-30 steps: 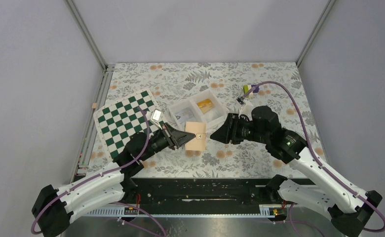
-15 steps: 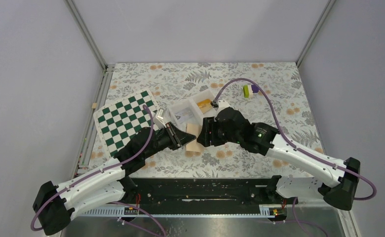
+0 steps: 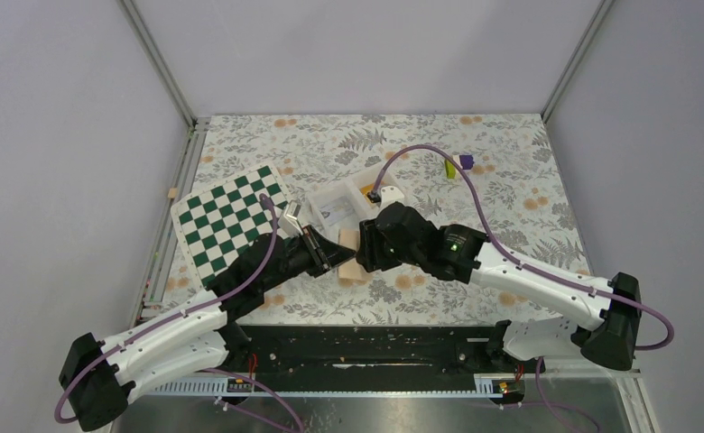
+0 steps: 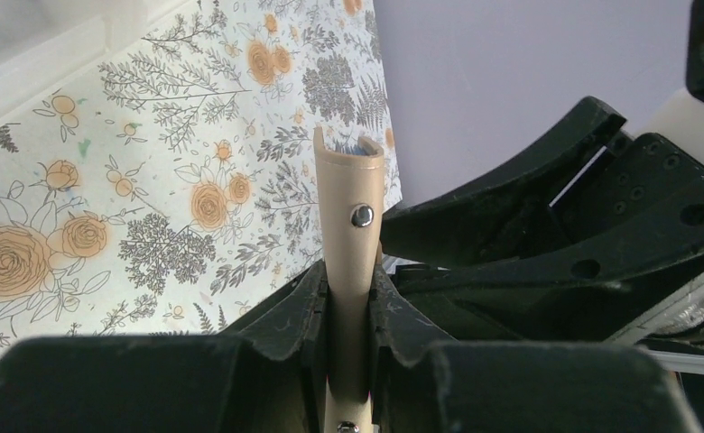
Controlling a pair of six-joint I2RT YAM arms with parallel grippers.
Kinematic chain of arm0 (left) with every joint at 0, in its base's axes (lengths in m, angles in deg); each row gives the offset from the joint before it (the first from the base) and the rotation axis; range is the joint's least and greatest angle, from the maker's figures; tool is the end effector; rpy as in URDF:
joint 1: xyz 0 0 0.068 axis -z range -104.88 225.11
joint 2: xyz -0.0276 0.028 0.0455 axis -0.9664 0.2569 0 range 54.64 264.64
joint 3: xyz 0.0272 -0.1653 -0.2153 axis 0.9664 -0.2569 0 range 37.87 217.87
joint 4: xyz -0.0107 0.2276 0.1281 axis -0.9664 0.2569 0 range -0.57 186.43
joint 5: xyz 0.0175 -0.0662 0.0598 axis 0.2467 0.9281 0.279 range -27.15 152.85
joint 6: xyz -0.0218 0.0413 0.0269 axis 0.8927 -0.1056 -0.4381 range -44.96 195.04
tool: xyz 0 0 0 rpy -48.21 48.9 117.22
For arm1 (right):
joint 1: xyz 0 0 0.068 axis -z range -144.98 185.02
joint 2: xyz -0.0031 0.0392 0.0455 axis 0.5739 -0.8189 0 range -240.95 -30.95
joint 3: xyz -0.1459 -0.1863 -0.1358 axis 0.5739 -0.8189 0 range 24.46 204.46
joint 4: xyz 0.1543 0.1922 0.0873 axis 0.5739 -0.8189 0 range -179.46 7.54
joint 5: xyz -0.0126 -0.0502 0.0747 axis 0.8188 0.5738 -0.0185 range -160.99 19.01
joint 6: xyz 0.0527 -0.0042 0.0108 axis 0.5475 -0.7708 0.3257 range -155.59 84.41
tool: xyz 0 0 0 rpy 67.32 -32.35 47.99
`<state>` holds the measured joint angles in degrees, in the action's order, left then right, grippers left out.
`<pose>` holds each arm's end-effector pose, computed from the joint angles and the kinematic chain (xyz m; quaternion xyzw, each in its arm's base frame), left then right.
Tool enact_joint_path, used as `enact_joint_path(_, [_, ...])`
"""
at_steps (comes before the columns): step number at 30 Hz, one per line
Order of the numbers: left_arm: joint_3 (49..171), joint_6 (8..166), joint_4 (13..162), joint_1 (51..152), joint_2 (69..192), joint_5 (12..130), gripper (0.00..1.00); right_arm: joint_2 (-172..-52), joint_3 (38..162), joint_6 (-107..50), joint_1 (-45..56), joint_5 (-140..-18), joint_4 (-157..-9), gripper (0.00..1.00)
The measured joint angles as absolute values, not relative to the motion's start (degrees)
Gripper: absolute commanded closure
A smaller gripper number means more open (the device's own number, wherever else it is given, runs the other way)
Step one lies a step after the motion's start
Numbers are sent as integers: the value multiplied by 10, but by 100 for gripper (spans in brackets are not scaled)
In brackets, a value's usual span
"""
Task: Take the credit cards out of the card holder
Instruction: Open the card holder.
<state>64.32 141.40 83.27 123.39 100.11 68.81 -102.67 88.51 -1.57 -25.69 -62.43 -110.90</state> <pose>0.1254 -0.1462 0.2542 -0.0907 0.7762 -0.5459 0.3020 0.1397 0.2382 0.3265 -0.1724 0.8728 0.2873 0.3549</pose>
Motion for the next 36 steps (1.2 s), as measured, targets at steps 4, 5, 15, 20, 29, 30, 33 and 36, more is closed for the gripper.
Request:
enact_joint_path(4, [643,1415,837,1234,1001,686,100,-1037,897,-21,-274,-595,-1118,67])
enact_joint_path(5, [643,1416,837,1234,1001,685,100,-1039,899,-22,-276,-587,-1120,72])
enact_joint_path(15, [643,1416,844,1235,1001,680,100,-1040,902,-28,-283,-551,-1122,100])
enact_joint_path(20, [643,1413,861,1236,997,677,100,-1040,899,-28,-283,-533,-1125,100])
enact_joint_path(29, [642,1383,882,1238,951,661,100,-995,842,-44,-260,-527,-1119,71])
enact_joint_path(30, [638,1379,873,1238,943,661,100,-984,829,-45,-245,-544,-1115,64])
enact_joint_path(33, [625,1364,843,1238,922,671,100,-952,789,-46,-202,-587,-1097,45])
enact_joint_path(36, [625,1337,838,1238,911,688,100,-903,752,-57,-188,-646,-1075,38])
